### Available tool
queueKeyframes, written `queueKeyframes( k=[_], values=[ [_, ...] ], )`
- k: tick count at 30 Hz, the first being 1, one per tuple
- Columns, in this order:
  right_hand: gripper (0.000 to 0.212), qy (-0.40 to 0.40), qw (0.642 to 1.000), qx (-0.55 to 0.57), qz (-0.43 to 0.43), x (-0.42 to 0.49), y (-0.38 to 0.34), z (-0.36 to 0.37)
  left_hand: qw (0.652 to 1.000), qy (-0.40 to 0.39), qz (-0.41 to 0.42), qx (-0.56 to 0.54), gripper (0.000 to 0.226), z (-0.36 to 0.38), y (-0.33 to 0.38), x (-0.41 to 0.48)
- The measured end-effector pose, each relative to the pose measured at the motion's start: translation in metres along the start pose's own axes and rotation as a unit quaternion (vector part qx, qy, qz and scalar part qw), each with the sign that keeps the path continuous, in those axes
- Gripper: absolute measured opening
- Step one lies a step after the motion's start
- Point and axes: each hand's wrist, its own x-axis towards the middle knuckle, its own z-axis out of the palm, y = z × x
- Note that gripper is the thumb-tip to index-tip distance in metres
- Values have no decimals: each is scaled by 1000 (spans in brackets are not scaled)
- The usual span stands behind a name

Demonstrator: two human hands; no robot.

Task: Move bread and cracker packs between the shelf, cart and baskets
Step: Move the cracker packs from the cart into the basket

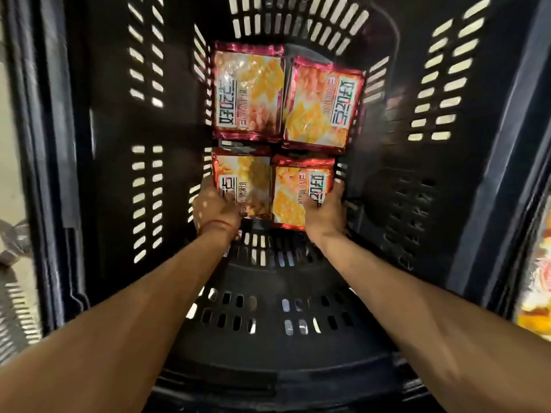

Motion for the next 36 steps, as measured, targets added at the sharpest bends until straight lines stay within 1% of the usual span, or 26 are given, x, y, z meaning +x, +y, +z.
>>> queueKeyframes(
  k=[2, 4, 6, 9, 13, 16, 19, 24, 26, 30, 33, 36],
  values=[
    [76, -23, 1000, -10, 4, -6, -2, -3, 999, -21, 8, -34, 44, -6, 1, -10],
    [80, -39, 999, -20, -3, -24, -9, -11, 998, -38, 25, -36, 54, -17, 5, -28],
    [82, -41, 998, -36, -29, -50, -17, -27, 997, -50, 54, -11, 54, -33, 11, -50],
    [75, -53, 990, -92, -91, -104, -34, -67, 989, -68, 122, 43, 43, -73, 31, -102],
    [68, -68, 957, -221, -178, -193, -64, -137, 970, -80, 191, 127, 51, -141, 54, -180],
    [62, -51, 916, -306, -256, -262, -88, -193, 954, -71, 227, 181, 51, -194, 74, -243],
    [62, -28, 881, -365, -300, -325, -109, -243, 932, -57, 272, 231, 54, -243, 93, -308],
    [65, 47, 856, -367, -362, -413, -131, -314, 890, 2, 333, 312, 54, -303, 117, -399],
    [64, 76, 844, -365, -385, -439, -135, -338, 874, 29, 357, 329, 57, -319, 125, -429],
    [65, 117, 828, -374, -402, -474, -133, -373, 843, 75, 399, 352, 61, -339, 132, -478],
    [66, 148, 811, -377, -422, -494, -126, -392, 814, 96, 431, 376, 62, -346, 132, -503],
    [68, 166, 797, -402, -419, -515, -116, -406, 791, 114, 457, 389, 61, -353, 131, -521]
  ],
)
